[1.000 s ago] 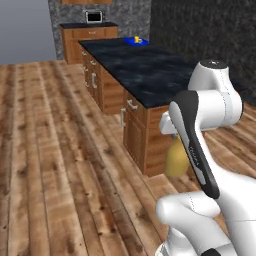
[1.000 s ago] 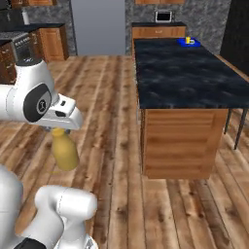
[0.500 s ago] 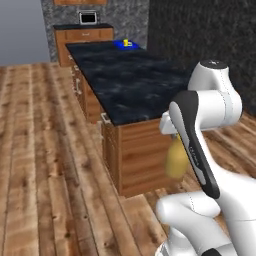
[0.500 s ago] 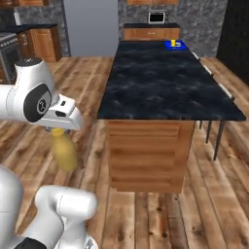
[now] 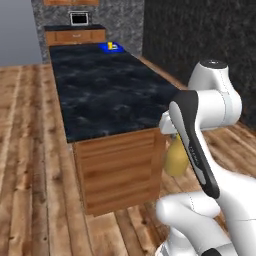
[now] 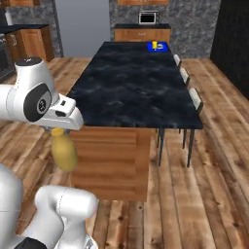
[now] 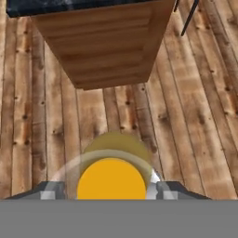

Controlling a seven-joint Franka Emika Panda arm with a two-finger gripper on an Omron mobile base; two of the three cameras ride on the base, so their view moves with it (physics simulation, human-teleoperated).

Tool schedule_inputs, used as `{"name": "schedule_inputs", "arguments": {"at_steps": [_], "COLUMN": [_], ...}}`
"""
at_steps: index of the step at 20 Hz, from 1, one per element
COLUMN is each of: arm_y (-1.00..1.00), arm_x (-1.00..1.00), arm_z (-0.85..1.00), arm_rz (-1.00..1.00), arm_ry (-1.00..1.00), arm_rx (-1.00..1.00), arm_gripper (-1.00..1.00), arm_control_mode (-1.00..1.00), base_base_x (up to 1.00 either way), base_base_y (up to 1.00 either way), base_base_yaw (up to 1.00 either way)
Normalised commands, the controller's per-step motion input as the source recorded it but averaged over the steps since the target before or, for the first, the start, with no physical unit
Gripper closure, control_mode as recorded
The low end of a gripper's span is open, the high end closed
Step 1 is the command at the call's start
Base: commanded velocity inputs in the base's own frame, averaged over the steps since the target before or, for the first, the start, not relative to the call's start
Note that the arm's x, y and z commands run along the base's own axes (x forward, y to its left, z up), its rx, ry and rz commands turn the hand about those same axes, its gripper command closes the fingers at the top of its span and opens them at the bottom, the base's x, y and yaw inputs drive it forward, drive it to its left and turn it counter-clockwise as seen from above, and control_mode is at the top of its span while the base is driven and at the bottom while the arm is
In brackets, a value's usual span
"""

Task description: There is a tray on the dining counter. Grab the cup, mug, and pitcher and place them on the tray. The pitcher may be placed next to the tray if it cannot fit the tray.

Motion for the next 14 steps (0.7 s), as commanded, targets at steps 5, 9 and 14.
{"name": "schedule_inputs", "arguments": {"at_steps": [5, 9, 14], "arm_y": [0.00, 0.00, 0.00], "arm_x": [0.00, 0.00, 0.00], "arm_z": [0.00, 0.00, 0.00], "arm_rz": [0.00, 0.00, 0.00], "arm_ry": [0.00, 0.00, 0.00], "arm_rx": [0.00, 0.00, 0.00], "arm_gripper": [1.00, 1.00, 1.00], "arm_control_mode": [1.00, 1.00, 1.00], "base_base_x": [0.53, 0.62, 0.64], "base_base_y": [-1.00, -1.00, -1.00], "base_base_yaw": [0.08, 0.10, 0.16]}}
